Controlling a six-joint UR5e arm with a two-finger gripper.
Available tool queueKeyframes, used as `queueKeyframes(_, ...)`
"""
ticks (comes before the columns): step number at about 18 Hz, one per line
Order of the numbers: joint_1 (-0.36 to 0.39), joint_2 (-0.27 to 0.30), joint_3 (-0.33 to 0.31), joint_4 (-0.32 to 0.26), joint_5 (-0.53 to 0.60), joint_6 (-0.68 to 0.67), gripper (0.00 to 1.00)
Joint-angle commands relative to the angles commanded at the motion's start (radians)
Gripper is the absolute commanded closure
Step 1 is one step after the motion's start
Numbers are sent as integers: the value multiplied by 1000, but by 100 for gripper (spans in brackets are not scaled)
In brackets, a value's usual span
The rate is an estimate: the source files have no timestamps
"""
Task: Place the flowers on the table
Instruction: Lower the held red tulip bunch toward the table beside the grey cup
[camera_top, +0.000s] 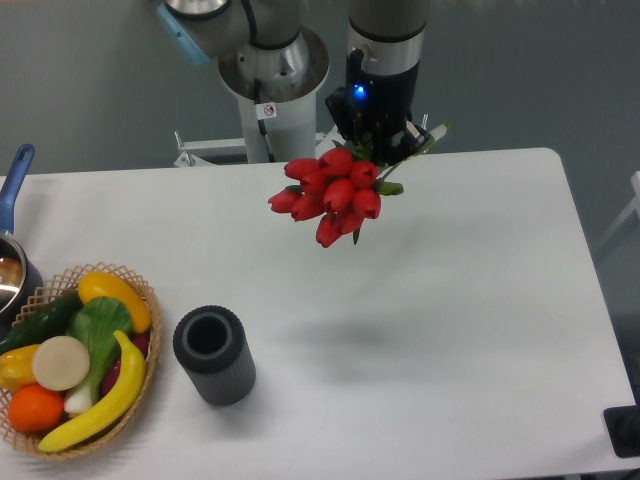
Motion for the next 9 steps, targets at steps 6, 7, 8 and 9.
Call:
queueKeyframes(6,-34,-48,-35,0,-8,-52,85)
queueKeyframes(7,-38,-52,-57,3,-8,-63,86)
queueKeyframes(8,-40,-60,-75,17,-8,-71,86)
queueKeyframes(9,-44,-67,-112,69,-8,-74,86)
